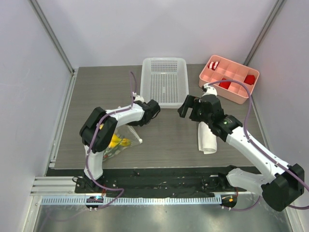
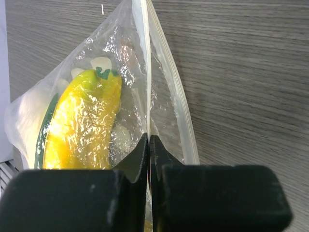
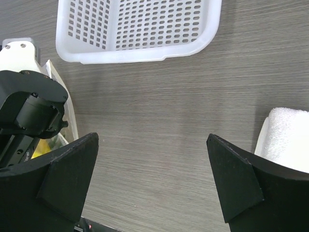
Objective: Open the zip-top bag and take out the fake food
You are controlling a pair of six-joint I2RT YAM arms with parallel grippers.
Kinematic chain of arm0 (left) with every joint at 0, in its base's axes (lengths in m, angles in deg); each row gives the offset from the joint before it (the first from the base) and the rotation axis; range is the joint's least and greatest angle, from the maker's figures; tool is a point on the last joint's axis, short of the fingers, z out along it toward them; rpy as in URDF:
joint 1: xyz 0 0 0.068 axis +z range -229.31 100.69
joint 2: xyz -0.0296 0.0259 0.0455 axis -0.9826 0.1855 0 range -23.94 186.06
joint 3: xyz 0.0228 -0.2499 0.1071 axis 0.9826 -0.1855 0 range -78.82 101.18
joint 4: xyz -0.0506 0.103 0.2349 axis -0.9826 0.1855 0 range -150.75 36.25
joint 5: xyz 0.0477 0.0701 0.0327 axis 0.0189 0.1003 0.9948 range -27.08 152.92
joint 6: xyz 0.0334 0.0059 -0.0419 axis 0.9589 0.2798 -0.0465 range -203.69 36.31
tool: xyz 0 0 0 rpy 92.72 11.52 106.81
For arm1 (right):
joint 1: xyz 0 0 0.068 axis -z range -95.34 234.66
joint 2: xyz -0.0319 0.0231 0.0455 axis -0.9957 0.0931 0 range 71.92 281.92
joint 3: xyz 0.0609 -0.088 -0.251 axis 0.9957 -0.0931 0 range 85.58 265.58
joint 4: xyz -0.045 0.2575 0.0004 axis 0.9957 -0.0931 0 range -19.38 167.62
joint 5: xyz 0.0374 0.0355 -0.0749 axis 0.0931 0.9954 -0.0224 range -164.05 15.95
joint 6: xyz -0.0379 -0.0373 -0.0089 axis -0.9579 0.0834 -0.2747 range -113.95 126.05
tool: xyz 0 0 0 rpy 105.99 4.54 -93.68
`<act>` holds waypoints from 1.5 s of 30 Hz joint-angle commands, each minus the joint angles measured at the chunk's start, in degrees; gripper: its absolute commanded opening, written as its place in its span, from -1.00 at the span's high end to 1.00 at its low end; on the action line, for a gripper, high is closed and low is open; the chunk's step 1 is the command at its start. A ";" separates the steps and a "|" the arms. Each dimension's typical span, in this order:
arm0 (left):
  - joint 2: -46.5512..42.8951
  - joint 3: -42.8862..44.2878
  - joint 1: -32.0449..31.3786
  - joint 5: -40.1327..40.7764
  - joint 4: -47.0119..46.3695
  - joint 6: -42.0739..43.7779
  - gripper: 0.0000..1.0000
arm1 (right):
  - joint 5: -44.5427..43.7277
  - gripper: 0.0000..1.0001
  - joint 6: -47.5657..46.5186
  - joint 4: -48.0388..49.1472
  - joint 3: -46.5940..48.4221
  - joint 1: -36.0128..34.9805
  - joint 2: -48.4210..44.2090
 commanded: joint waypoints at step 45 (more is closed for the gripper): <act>-54.92 -16.08 -1.30 -43.34 -20.92 11.82 1.00 | 13.94 -0.06 14.47 36.11 2.29 -25.50 25.94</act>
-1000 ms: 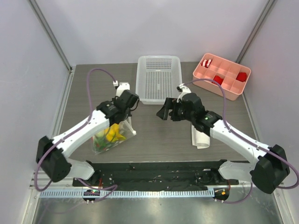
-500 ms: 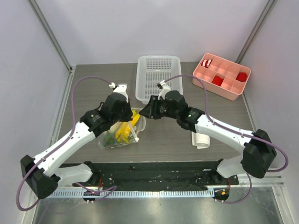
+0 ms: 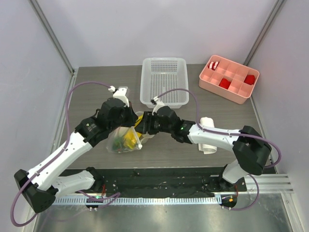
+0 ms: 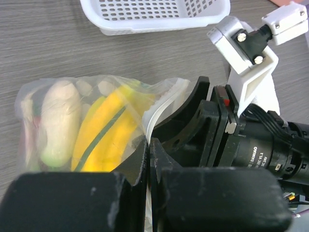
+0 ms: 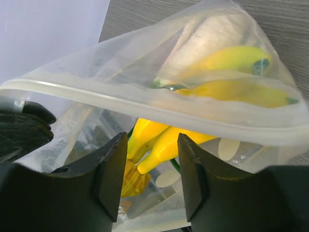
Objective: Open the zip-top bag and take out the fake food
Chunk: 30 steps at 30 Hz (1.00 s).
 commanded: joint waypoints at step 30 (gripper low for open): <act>-0.74 -4.43 -0.14 -7.95 -11.52 -7.92 0.99 | -15.94 -0.50 5.59 9.58 -12.02 -5.50 -5.91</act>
